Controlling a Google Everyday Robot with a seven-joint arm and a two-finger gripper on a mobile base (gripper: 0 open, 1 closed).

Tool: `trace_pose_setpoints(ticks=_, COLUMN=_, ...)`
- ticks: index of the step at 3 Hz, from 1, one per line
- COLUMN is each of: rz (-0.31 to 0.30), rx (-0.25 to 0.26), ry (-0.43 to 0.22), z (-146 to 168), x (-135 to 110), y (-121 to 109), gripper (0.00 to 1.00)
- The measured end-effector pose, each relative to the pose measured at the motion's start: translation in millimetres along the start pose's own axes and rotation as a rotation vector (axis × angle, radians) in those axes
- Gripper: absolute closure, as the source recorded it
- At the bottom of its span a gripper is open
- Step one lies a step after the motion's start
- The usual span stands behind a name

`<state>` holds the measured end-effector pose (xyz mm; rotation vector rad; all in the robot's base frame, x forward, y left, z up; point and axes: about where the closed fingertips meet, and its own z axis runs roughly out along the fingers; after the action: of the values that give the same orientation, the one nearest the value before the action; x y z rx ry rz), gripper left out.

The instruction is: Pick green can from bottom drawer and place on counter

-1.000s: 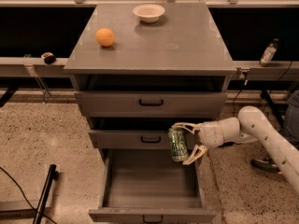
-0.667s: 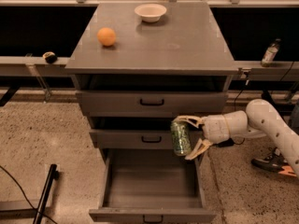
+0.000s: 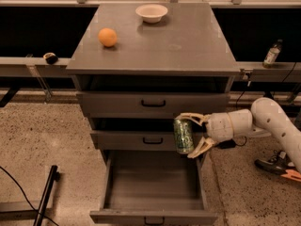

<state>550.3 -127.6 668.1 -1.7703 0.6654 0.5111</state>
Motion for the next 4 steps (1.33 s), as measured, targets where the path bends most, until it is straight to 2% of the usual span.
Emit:
trace_pose_setpoints(ticks=1, rz=-0.125, rx=-0.029, ry=0.014, z=-3.0, x=-30.1, y=-40.8, gripper=1.0)
trace_pose_setpoints(ticks=2, rz=-0.285, rx=-0.056, ry=0.039, z=-7.0, x=-91.7, y=-100.4, gripper=1.0)
trace_pose_setpoints(ticks=3, rz=-0.266, rx=-0.038, ry=0.038, z=-15.3, x=-118.0, y=-137.4, gripper=1.0)
trace_pose_setpoints(ticks=4, rz=-0.14, rx=0.099, ry=-0.009, z=-25.5, x=-114.3, y=-160.3, gripper=1.0)
